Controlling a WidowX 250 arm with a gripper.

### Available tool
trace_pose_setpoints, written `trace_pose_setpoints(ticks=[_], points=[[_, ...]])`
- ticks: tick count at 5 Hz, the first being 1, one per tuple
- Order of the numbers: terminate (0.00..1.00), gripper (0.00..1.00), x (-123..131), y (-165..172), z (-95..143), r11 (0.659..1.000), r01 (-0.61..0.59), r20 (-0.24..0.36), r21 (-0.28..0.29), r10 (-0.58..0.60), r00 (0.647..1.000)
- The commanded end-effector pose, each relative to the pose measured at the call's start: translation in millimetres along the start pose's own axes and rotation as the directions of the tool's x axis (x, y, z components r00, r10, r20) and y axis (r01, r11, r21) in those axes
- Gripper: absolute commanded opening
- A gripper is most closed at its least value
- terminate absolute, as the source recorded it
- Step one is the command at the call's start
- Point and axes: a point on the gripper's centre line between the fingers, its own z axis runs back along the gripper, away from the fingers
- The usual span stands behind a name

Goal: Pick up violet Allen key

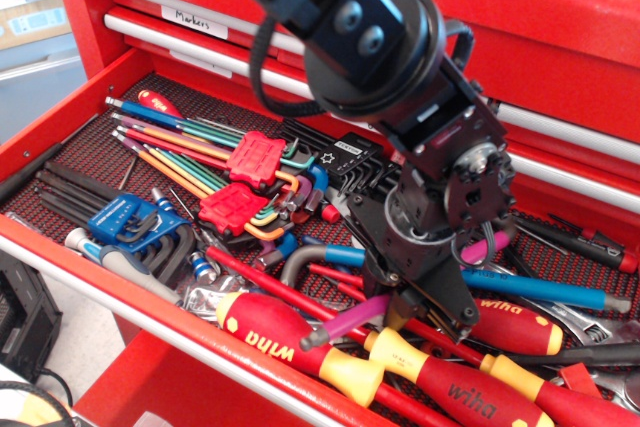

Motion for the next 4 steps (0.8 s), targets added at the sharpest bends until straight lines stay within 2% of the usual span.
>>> trace_pose_setpoints(ticks=[1, 2, 3, 4], points=[[0.00, 0.00, 13, 47, 43, 0.987, 0.158, 0.023, 0.014, -0.159, 0.987], [0.00, 0.00, 9, 68, 71, 0.977, 0.211, -0.004, 0.015, -0.211, 0.977], [0.00, 0.00, 3, 74, 96, 0.975, 0.215, -0.006, 0.046, -0.215, 0.976], [0.00, 0.00, 6, 78, 122, 0.973, 0.208, 0.033, 0.102, -0.212, 0.977]])
